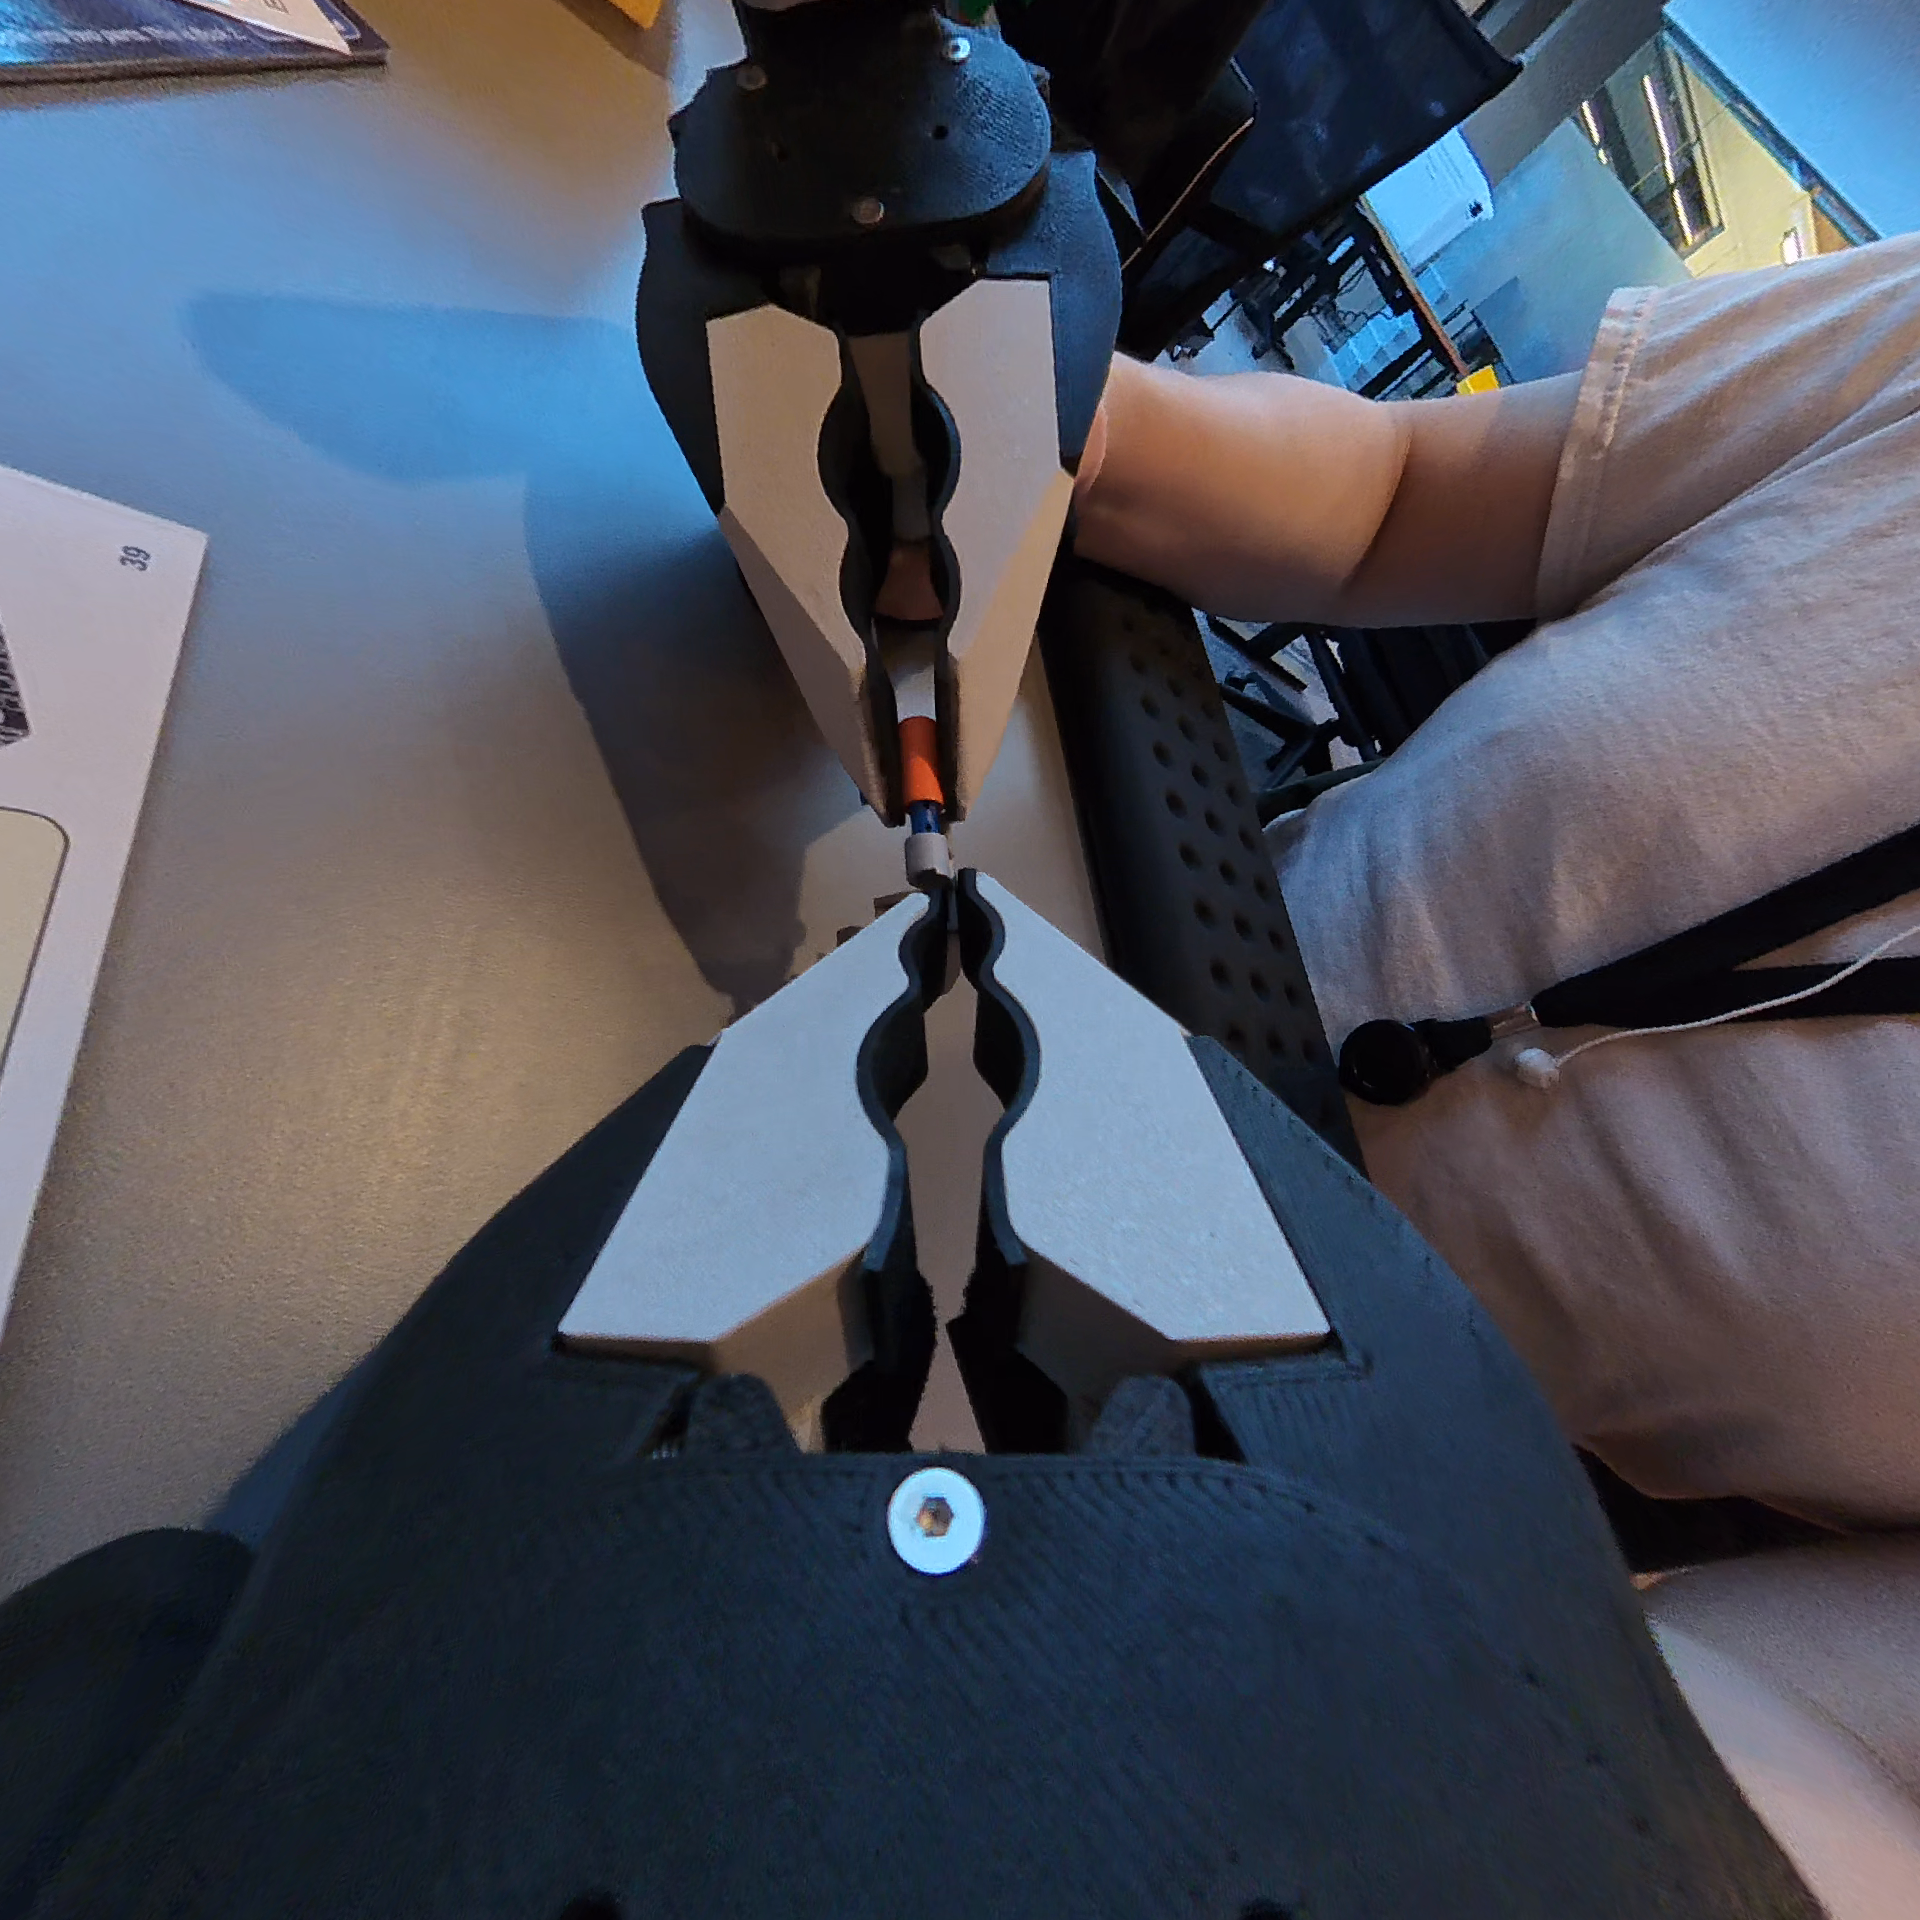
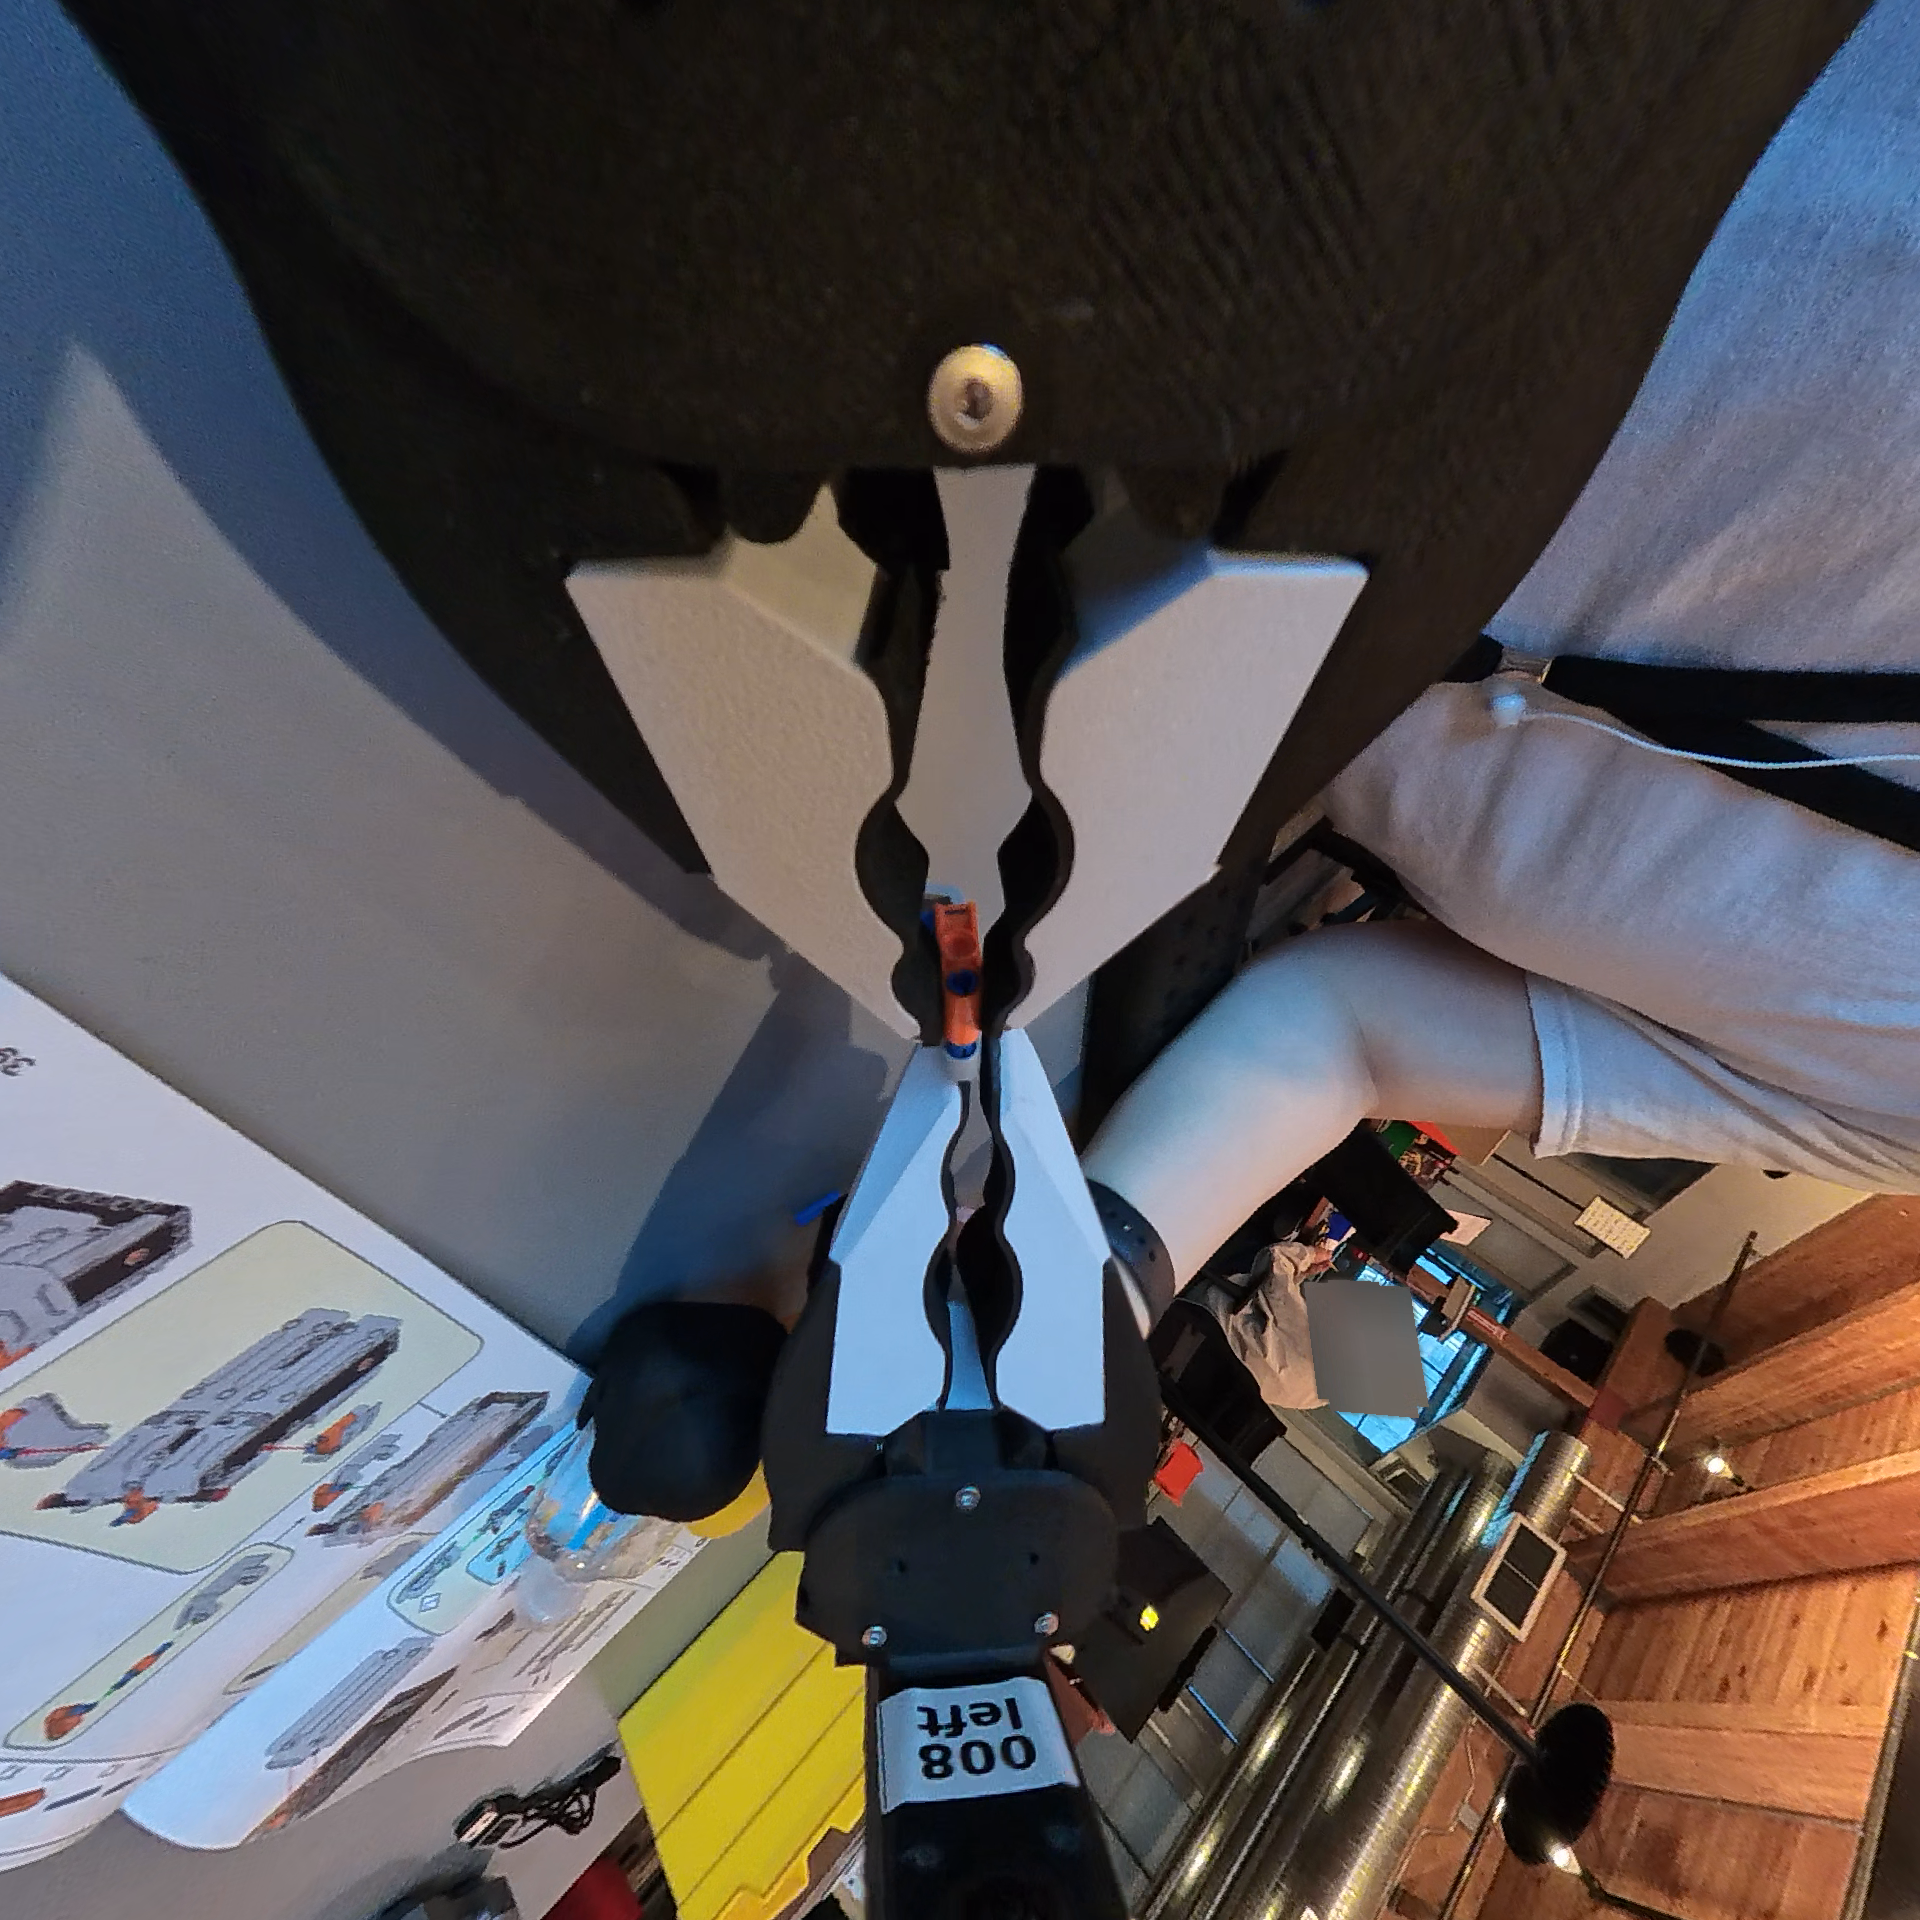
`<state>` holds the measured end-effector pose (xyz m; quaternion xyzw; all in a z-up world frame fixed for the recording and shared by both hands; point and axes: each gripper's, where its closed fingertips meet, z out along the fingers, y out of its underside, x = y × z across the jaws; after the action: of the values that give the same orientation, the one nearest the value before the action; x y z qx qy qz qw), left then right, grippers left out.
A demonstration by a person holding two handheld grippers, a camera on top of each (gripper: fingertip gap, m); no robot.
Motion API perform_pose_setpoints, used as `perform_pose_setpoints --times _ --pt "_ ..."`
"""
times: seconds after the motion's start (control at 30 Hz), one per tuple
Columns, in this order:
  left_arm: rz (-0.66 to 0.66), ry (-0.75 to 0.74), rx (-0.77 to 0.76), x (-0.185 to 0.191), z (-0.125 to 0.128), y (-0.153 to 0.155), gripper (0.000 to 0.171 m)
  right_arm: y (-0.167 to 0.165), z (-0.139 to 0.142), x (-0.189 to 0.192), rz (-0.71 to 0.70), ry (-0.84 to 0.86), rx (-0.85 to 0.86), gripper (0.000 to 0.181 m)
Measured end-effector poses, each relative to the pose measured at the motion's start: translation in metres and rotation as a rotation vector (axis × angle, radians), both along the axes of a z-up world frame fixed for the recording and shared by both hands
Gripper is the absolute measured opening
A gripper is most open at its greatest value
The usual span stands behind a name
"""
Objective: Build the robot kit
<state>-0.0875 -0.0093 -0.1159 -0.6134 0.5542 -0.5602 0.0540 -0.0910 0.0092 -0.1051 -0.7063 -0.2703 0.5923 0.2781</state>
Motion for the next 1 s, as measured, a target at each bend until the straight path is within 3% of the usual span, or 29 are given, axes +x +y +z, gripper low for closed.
perform_pose_setpoints --times 1.0 --pt "-0.020 -0.118 -0.006 0.004 0.015 -0.005 0.000 -0.004 0.014 0.003 0.060 0.130 -0.105 0.006"
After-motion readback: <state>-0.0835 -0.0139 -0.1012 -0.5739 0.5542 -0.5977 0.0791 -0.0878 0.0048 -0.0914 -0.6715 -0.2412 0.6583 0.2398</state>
